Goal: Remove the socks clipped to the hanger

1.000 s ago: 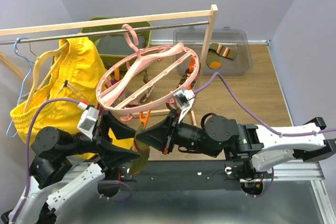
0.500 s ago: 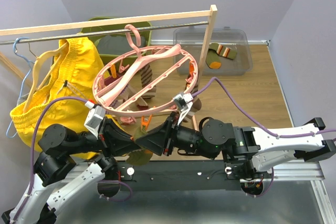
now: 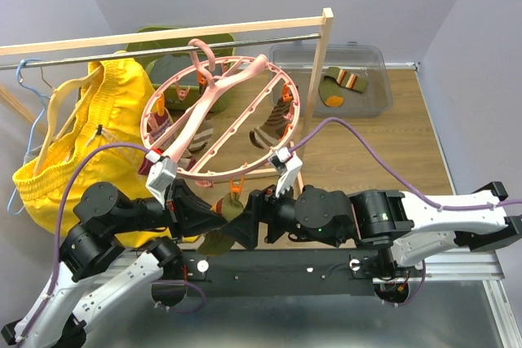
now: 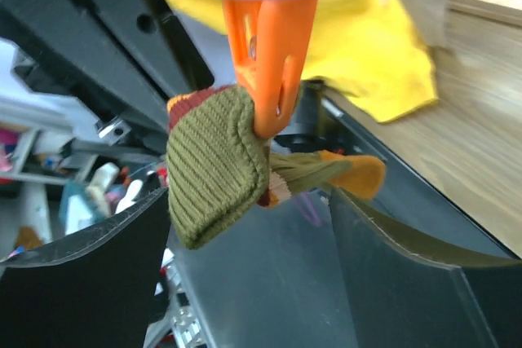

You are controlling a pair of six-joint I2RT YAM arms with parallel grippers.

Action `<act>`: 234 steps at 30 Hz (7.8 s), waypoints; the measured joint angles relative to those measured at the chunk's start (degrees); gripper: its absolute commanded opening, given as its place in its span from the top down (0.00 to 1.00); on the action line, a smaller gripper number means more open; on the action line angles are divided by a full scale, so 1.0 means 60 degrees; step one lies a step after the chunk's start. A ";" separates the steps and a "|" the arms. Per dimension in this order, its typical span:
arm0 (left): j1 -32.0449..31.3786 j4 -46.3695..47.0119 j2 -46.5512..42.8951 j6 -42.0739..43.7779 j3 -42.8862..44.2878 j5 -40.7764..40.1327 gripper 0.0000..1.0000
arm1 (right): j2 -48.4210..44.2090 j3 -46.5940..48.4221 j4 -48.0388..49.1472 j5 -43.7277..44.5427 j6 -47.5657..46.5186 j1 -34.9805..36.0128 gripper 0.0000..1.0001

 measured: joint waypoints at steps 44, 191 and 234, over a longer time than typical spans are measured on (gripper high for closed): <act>0.0000 -0.0062 0.0612 0.0295 0.0004 -0.0222 1.00 | 0.3912 0.6178 -0.5293 0.4819 -0.0652 0.0000 0.73; 0.0004 0.0149 0.0095 0.0138 -0.0397 -0.0004 0.44 | 0.6211 0.7337 -0.2131 -0.5085 -0.4346 -1.4666 0.36; 0.0000 -0.0324 -0.0423 0.0386 -0.0120 -0.1020 0.42 | -0.2991 -0.7082 0.2167 -0.6958 -0.2240 -0.8878 0.18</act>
